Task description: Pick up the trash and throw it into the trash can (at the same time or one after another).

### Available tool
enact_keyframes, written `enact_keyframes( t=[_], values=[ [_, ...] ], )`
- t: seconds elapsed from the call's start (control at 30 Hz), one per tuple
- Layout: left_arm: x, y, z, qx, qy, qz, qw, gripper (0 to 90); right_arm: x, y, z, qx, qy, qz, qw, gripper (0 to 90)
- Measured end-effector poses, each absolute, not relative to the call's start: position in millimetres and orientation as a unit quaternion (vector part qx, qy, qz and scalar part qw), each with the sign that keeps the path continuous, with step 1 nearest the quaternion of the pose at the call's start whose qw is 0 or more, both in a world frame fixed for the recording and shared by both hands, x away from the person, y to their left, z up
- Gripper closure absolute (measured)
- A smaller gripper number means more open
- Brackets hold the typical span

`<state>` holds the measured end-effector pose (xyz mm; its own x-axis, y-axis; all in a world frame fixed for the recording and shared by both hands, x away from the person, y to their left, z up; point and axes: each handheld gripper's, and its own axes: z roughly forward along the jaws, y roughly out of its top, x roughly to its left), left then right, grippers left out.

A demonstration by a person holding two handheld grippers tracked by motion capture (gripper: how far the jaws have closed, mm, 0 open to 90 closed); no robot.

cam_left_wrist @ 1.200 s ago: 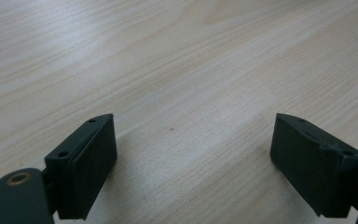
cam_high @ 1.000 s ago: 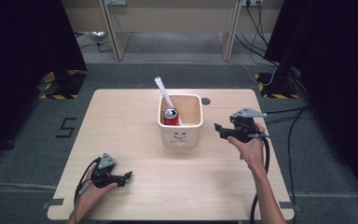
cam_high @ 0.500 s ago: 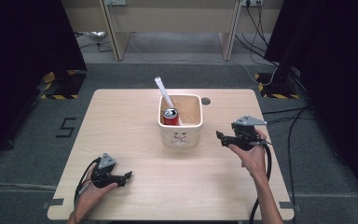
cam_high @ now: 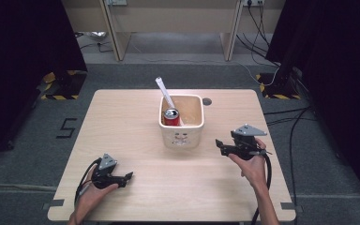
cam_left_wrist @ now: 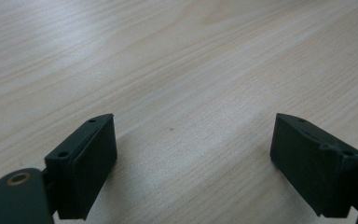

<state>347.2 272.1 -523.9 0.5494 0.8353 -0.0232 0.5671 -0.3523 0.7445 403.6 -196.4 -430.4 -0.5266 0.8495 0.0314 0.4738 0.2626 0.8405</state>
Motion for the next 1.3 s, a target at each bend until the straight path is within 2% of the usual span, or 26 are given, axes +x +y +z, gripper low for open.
enact_keyframes(
  t=[1.3],
  values=[
    [347.2,272.1,-523.9,0.801,0.437,0.184,0.364,13.9,370.6,-191.3,-484.6,0.426,0.798,0.382,0.19,26.6]
  ],
)
